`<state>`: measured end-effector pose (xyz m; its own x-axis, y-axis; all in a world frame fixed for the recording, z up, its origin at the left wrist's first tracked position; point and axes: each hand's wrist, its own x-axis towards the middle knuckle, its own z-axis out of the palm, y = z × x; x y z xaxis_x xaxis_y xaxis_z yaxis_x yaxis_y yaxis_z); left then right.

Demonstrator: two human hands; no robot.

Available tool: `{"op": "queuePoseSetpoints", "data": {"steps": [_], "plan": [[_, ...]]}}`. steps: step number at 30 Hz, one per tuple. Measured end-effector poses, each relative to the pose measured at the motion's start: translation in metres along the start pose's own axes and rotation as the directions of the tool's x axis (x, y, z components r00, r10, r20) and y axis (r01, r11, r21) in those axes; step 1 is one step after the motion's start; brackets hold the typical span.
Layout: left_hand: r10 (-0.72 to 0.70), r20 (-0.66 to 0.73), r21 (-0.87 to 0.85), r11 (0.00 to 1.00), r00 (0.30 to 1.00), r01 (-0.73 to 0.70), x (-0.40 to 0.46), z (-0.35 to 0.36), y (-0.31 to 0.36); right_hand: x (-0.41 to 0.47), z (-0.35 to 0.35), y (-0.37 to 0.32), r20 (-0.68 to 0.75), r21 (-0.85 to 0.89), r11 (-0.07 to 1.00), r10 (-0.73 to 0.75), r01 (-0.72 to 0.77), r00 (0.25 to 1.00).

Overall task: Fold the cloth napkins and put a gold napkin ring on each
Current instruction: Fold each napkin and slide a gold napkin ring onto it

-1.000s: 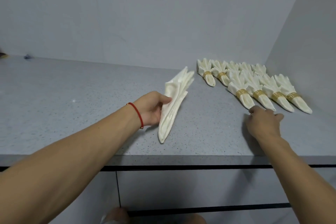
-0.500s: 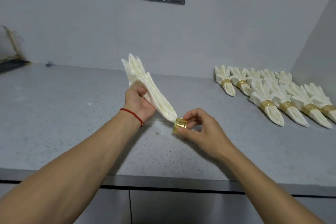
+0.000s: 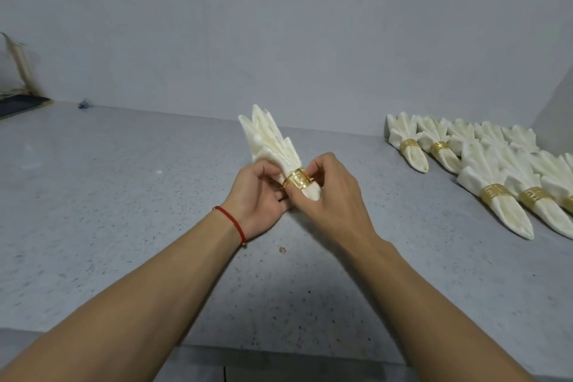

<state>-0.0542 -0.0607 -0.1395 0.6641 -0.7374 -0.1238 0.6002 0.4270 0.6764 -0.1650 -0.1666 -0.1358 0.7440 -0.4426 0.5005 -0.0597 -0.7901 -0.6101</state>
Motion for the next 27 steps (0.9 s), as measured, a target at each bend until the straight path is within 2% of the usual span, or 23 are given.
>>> {"op": "queuePoseSetpoints", "data": {"steps": [2, 3, 7, 11, 13, 15, 18, 19, 21, 23, 25, 27], "plan": [[0.078, -0.023, -0.067, 0.995, 0.997, -0.080, 0.006, -0.005, 0.005, -0.005, 0.007, 0.005, -0.003, -0.001, 0.999, 0.038, -0.038, 0.999], [0.113, -0.054, -0.044, 0.992, 0.992, -0.115, 0.009, -0.006, 0.007, -0.007, 0.010, 0.005, 0.005, -0.017, 0.999, 0.035, -0.035, 0.999], [0.166, -0.133, 0.247, 0.960, 0.977, -0.130, 0.018, -0.005, 0.001, -0.011, 0.015, 0.003, 0.034, -0.020, 1.000, 0.025, -0.025, 0.999], [0.137, -0.052, 0.463, 0.881, 0.989, -0.098, 0.014, -0.002, -0.001, -0.012, 0.016, 0.002, 0.074, 0.019, 0.994, 0.102, -0.104, 0.992], [0.151, -0.008, 0.578, 0.807, 0.989, -0.118, 0.009, 0.001, -0.005, -0.014, 0.014, 0.001, 0.087, 0.024, 0.990, 0.138, -0.140, 0.987], [0.245, -0.004, 0.699, 0.694, 0.969, -0.173, 0.006, 0.002, -0.011, -0.014, 0.011, 0.004, 0.086, 0.011, 0.987, 0.159, -0.160, 0.984], [0.500, -0.083, 0.878, 0.445, 0.862, -0.174, 0.005, -0.001, -0.018, -0.015, 0.007, 0.006, 0.097, -0.013, 0.984, 0.178, -0.177, 0.979], [0.559, -0.084, 0.894, 0.407, 0.825, -0.185, 0.004, -0.002, -0.019, -0.015, 0.006, 0.006, 0.101, -0.020, 0.984, 0.176, -0.175, 0.979], [0.587, -0.071, 0.879, 0.420, 0.807, -0.228, 0.001, -0.004, -0.019, -0.014, 0.002, 0.006, 0.082, 0.035, 0.982, 0.181, -0.184, 0.980], [0.565, -0.036, 0.878, 0.413, 0.824, -0.244, -0.001, -0.003, -0.016, -0.008, -0.001, 0.011, 0.015, 0.185, 0.959, 0.217, -0.216, 0.976], [0.539, -0.015, 0.875, 0.414, 0.842, -0.250, -0.003, -0.003, -0.014, -0.002, -0.003, 0.018, -0.054, 0.212, 0.958, 0.209, -0.193, 0.976], [0.502, -0.020, 0.853, 0.460, 0.865, -0.247, -0.003, -0.001, -0.012, 0.003, 0.000, 0.023, -0.045, 0.258, 0.948, 0.205, -0.187, 0.978]]}}
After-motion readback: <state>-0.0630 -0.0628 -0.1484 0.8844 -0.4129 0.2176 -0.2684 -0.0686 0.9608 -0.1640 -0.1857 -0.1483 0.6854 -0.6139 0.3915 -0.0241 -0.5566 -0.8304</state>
